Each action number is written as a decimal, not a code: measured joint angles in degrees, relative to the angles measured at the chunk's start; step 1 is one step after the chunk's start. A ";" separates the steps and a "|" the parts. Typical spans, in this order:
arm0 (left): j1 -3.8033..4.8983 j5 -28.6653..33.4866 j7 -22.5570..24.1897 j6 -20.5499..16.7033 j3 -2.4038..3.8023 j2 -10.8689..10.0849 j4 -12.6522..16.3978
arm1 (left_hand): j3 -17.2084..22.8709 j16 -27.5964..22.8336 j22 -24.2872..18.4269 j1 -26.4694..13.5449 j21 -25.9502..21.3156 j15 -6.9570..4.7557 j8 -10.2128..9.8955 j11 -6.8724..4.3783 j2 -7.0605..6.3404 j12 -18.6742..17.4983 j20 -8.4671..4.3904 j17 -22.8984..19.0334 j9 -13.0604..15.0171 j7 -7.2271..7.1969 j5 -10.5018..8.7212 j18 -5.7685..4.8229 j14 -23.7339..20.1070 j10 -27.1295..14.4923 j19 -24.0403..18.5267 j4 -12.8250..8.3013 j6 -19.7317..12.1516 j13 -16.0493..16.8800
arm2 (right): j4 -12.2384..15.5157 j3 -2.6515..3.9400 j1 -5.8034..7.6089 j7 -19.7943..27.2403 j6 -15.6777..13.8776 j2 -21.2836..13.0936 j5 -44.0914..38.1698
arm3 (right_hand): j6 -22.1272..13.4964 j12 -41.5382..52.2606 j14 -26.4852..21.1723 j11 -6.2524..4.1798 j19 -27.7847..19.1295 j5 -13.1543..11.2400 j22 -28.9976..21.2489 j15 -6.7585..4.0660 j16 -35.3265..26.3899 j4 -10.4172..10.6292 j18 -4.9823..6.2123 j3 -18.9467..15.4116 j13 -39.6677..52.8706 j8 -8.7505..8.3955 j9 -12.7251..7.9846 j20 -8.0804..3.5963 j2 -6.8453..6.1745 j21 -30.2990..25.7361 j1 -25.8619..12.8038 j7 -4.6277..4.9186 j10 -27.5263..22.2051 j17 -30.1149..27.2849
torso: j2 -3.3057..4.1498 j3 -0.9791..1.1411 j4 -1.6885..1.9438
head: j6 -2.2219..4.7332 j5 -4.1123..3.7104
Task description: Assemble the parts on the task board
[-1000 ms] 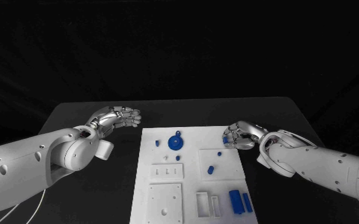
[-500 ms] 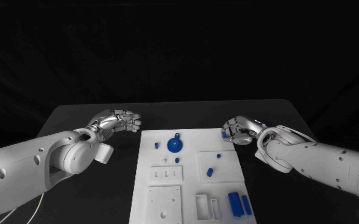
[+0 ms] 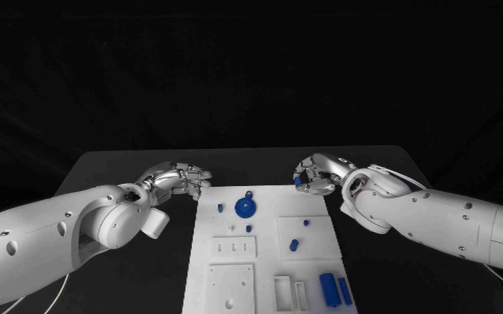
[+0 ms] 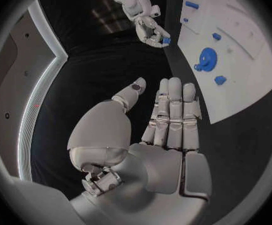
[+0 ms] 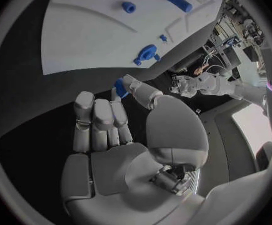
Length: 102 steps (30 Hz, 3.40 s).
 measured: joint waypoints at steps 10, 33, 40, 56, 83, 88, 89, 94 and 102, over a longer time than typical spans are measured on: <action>1.13 -4.52 -10.13 -1.42 0.03 3.59 1.16 | -3.06 7.00 -0.01 -6.32 6.59 -2.75 -0.69 -2.01 -3.03 2.52 -2.36 3.05 0.51 -0.77 0.00 0.27 2.77 4.27 2.49 3.17 1.39 2.06 | 3.81 0.03 2.03 -6.56 1.52 4.78 -5.38 | 0.00 0.00 0.02 0.00 0.12 0.28 0.05 0.01 0.00 0.18 0.00 0.18 -0.01 -0.01 0.33 -0.10 -0.44 0.00 -0.44 0.00 0.00 -0.01 | -1.13 -0.21 -0.22 | 0.03 1.29; 1.51 -12.56 -20.78 -3.05 -0.03 8.30 -0.37 | -4.47 6.72 -0.02 -10.46 7.49 -2.21 -1.52 -1.33 -3.68 2.62 -1.72 1.62 0.84 -0.99 0.00 0.74 0.77 1.91 0.02 6.39 1.60 3.30 | 4.69 -0.28 2.01 -11.41 3.68 12.40 -9.42 | 0.32 -0.23 -0.12 -0.41 -0.02 2.06 0.03 -0.12 -0.28 0.17 0.01 0.17 -0.33 0.08 0.72 -0.21 -0.76 -0.01 -0.74 -0.32 -0.41 0.04 | -1.53 -0.18 -0.15 | 0.21 2.79; 1.51 -13.45 -21.46 -3.22 -0.03 8.80 -0.54 | -4.52 6.71 0.02 -10.46 7.49 -2.00 -1.79 -1.25 -3.68 2.39 -1.53 1.44 0.84 -0.77 0.00 0.71 0.57 1.71 -0.19 6.64 1.39 3.37 | 4.61 -0.47 2.01 -11.73 3.96 13.35 -9.73 | 0.31 -0.23 -0.11 -0.41 -0.02 2.06 0.03 -0.11 -0.28 0.16 0.01 0.16 -0.33 0.06 0.72 -0.20 -0.76 -0.01 -0.74 -0.31 -0.41 0.04 | -1.48 -0.13 -0.19 | 0.10 2.96; 1.51 -13.93 -22.12 -3.05 -0.04 10.11 -1.11 | -4.44 6.48 0.01 -10.07 7.49 -1.99 -1.54 -1.29 -2.85 2.39 -1.51 0.96 1.27 -1.08 0.00 0.28 0.56 1.67 -0.60 6.72 2.52 3.78 | 3.77 -1.13 1.94 -11.94 4.32 14.80 -10.22 | 0.23 -0.22 -0.08 -0.41 -0.03 2.28 0.02 -0.09 -0.28 0.15 0.02 0.15 -0.32 0.01 0.71 -0.18 -0.84 -0.01 -0.81 -0.23 -0.41 0.03 | -1.46 -0.12 -0.19 | -0.15 3.11; 1.41 -13.89 -23.15 -2.57 -0.16 10.75 -1.60 | -4.31 6.20 -0.05 -4.06 7.49 -2.38 -0.47 -2.39 7.89 3.62 -1.31 -0.31 2.29 -2.64 2.84 0.03 0.13 3.64 -1.21 -1.96 6.94 5.64 | 3.86 -1.40 1.40 -12.15 4.44 15.05 -13.19 | 0.28 -0.22 0.00 -0.40 0.11 2.28 0.01 -0.01 -0.28 0.31 0.02 -0.03 -0.32 0.00 0.88 -0.31 -0.84 -0.01 -0.81 -0.28 -0.41 0.02 | -1.47 -0.24 -0.16 | -0.40 3.25; 1.41 -13.82 -23.18 -2.34 -0.17 10.75 -1.61 | 5.74 6.20 -0.49 -1.80 7.88 -2.37 -1.24 -2.60 6.33 3.96 -1.31 -0.92 2.30 -2.45 0.21 -0.22 0.13 3.84 -1.21 -0.73 7.52 6.38 | 3.82 -1.40 1.35 -12.16 4.52 15.07 -13.26 | 0.29 -0.22 -0.12 -0.40 0.11 2.28 0.01 -0.13 -0.28 0.39 0.02 0.04 -0.28 0.01 0.88 -0.30 -0.85 -0.02 -0.81 -0.29 -0.41 0.02 | -1.47 -0.21 -0.16 | -0.38 3.25; 1.41 -13.81 -23.18 -2.31 -0.17 10.74 -1.61 | 6.01 6.20 -0.49 -1.80 7.95 -2.37 -1.24 -2.60 6.33 3.96 -1.31 -0.92 2.30 -2.45 0.21 -0.22 0.13 3.84 -1.21 -0.74 7.53 6.44 | 3.82 -1.40 1.34 -12.17 4.53 15.06 -13.27 | 0.29 -0.22 -0.12 -0.41 0.11 2.28 0.01 -0.13 -0.28 0.41 0.03 0.07 -0.28 0.01 0.88 -0.30 -0.85 -0.01 -0.81 -0.29 -0.41 0.02 | -1.47 -0.19 -0.16 | -0.37 3.25; 1.41 -13.75 -23.19 -2.10 -0.16 10.74 -1.75 | 6.69 6.49 -0.47 -2.10 8.18 -2.37 -1.21 -2.83 6.04 4.50 -1.31 -1.00 2.60 -2.45 0.21 -0.23 0.13 4.47 -1.21 -0.83 7.55 6.84 | 3.83 -1.40 1.31 -12.17 4.59 15.05 -13.30 | 0.29 -0.22 -0.12 -0.41 0.19 2.27 0.01 -0.13 -0.28 0.41 0.02 0.07 -0.28 0.01 0.88 -0.21 -0.84 -0.02 -0.81 -0.29 -0.41 0.02 | -1.47 -0.19 -0.19 | -0.37 3.24; 1.41 -13.74 -23.19 -1.86 -0.16 10.74 -2.02 | 6.88 8.09 -0.19 -3.81 9.30 -2.97 -0.10 -3.74 5.10 6.24 -1.20 -0.76 2.60 -2.52 -0.06 -0.25 0.75 5.79 -0.84 -0.76 8.89 8.02 | 3.97 -1.40 1.28 -12.16 4.69 15.01 -13.30 | 0.27 -0.22 -0.11 -0.41 0.19 2.27 0.01 -0.12 -0.50 0.41 0.02 0.07 -0.28 0.00 0.89 -0.21 -0.93 -0.02 -0.90 -0.27 -0.41 0.02 | -1.46 -0.19 -0.23 | -0.48 3.10</action>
